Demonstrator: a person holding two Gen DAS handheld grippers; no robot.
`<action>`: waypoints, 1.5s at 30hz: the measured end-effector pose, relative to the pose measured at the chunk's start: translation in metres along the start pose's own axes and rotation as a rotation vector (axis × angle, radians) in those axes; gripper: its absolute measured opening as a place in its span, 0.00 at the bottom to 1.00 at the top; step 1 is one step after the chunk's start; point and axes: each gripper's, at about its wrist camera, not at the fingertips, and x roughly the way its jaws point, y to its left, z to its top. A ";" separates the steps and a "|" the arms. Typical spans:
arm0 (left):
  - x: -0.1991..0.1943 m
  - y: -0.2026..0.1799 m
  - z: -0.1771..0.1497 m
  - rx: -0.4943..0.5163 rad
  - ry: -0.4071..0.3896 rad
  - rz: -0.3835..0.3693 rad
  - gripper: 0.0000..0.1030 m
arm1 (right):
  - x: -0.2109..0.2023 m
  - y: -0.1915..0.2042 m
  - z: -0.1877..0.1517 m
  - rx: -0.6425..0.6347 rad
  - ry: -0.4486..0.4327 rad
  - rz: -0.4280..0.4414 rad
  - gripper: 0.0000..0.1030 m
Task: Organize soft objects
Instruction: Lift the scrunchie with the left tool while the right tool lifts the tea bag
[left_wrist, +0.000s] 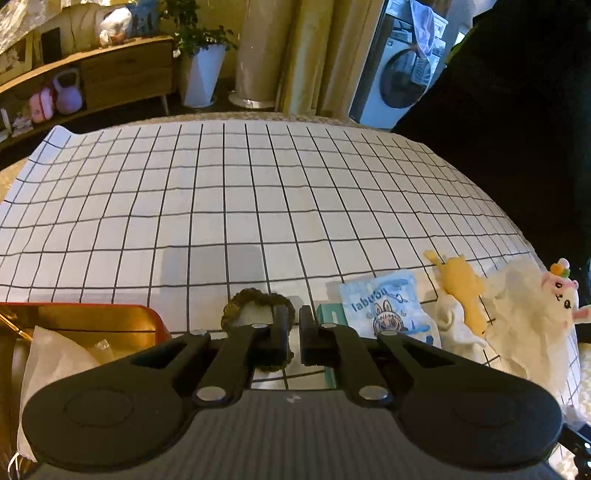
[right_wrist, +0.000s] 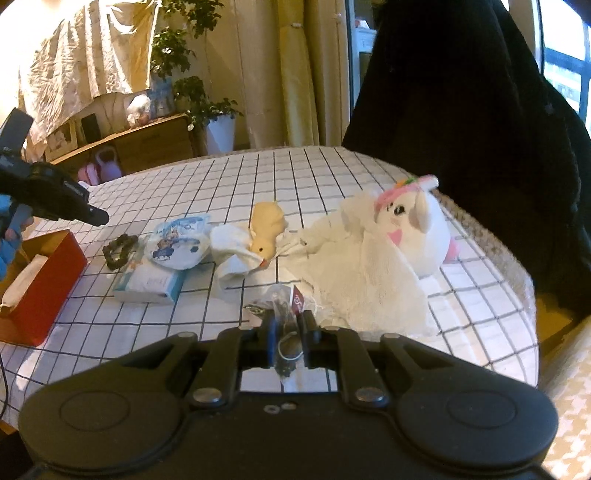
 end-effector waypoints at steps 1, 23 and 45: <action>0.001 0.002 0.000 -0.004 0.006 0.005 0.06 | 0.001 0.000 -0.001 0.003 0.001 -0.001 0.21; 0.056 0.005 -0.003 -0.027 0.124 0.037 0.47 | 0.023 -0.001 -0.010 0.014 0.039 0.038 0.11; 0.084 -0.040 -0.017 0.094 0.115 0.134 0.08 | 0.027 -0.006 -0.014 0.032 0.054 0.034 0.11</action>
